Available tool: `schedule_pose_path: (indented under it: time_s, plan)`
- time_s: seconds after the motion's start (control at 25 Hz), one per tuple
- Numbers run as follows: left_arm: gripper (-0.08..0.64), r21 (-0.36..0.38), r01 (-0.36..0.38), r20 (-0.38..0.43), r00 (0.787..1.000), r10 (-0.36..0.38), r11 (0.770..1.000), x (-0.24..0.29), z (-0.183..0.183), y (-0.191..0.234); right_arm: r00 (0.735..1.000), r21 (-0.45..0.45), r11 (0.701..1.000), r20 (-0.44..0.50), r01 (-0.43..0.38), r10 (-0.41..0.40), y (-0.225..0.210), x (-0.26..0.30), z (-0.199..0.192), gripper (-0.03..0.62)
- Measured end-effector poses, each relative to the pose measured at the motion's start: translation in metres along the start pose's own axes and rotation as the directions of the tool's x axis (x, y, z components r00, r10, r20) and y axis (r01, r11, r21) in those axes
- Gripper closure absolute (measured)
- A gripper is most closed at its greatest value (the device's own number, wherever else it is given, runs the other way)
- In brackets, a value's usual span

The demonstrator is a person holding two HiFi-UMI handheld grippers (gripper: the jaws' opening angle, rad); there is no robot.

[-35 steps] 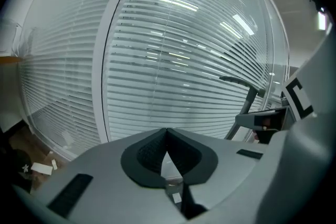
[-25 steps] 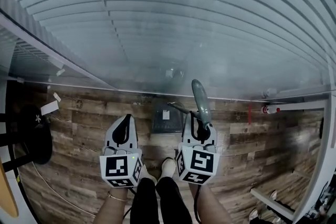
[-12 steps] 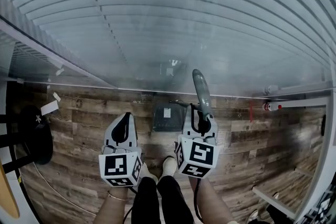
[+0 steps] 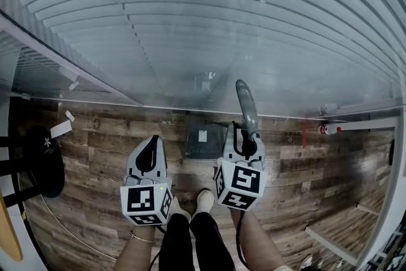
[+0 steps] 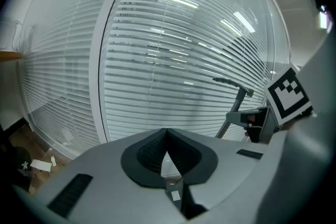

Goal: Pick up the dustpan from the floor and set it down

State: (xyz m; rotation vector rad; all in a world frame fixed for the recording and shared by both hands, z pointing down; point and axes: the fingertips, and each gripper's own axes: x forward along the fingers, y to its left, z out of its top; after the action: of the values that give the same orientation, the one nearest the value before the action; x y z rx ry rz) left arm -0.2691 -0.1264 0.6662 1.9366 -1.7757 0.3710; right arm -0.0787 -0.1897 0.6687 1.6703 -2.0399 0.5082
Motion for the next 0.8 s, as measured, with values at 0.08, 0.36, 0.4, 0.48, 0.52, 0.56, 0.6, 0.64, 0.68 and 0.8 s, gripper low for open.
schedule_pose_path:
  time_s: [0.08,0.36,0.4,0.48,0.52,0.56,0.6,0.64,0.68,0.8]
  plan:
    - [0.543,0.002,-0.002,0.000,1.000,0.002,1.000,-0.001,-0.001,0.000,1.000,-0.002,1.000,0.001,-0.005,0.005,0.000,0.001,0.000,0.494]
    - [0.543,0.002,-0.006,0.007,1.000,0.006,1.000,-0.006,0.002,-0.003,1.000,-0.006,1.000,-0.014,-0.020,0.020,-0.002,-0.003,-0.006,0.481]
    - [0.543,0.003,-0.006,0.008,1.000,0.006,1.000,-0.007,0.003,-0.003,1.000,-0.004,1.000,-0.016,-0.020,0.020,-0.003,-0.004,-0.007,0.476]
    - [0.543,0.008,-0.007,0.012,1.000,0.007,1.000,-0.010,0.004,-0.004,1.000,0.001,1.000,-0.018,-0.022,0.022,-0.004,-0.007,-0.008,0.464]
    - [0.543,0.010,-0.008,0.013,1.000,0.008,1.000,-0.011,0.005,-0.005,1.000,0.003,1.000,-0.018,-0.023,0.023,-0.005,-0.009,-0.008,0.462]
    - [0.543,0.012,-0.009,0.014,1.000,0.009,1.000,-0.012,0.006,-0.006,1.000,0.005,1.000,-0.018,-0.024,0.024,-0.006,-0.011,-0.008,0.461]
    - [0.543,0.013,-0.009,0.014,1.000,0.009,1.000,-0.014,0.008,-0.008,1.000,0.008,1.000,-0.019,-0.023,0.023,-0.008,-0.015,-0.009,0.460]
    - [0.543,0.015,-0.008,0.014,1.000,0.008,1.000,-0.016,0.009,-0.009,1.000,0.010,1.000,-0.022,-0.022,0.022,-0.009,-0.018,-0.009,0.459]
    - [0.543,0.017,-0.007,0.014,1.000,0.007,1.000,-0.019,0.011,-0.011,0.999,0.013,1.000,-0.026,-0.021,0.021,-0.010,-0.023,-0.010,0.459]
    - [0.543,0.021,-0.002,0.011,1.000,0.002,1.000,-0.031,0.022,-0.016,0.999,0.014,1.000,-0.039,-0.020,0.020,-0.011,-0.040,-0.006,0.459]
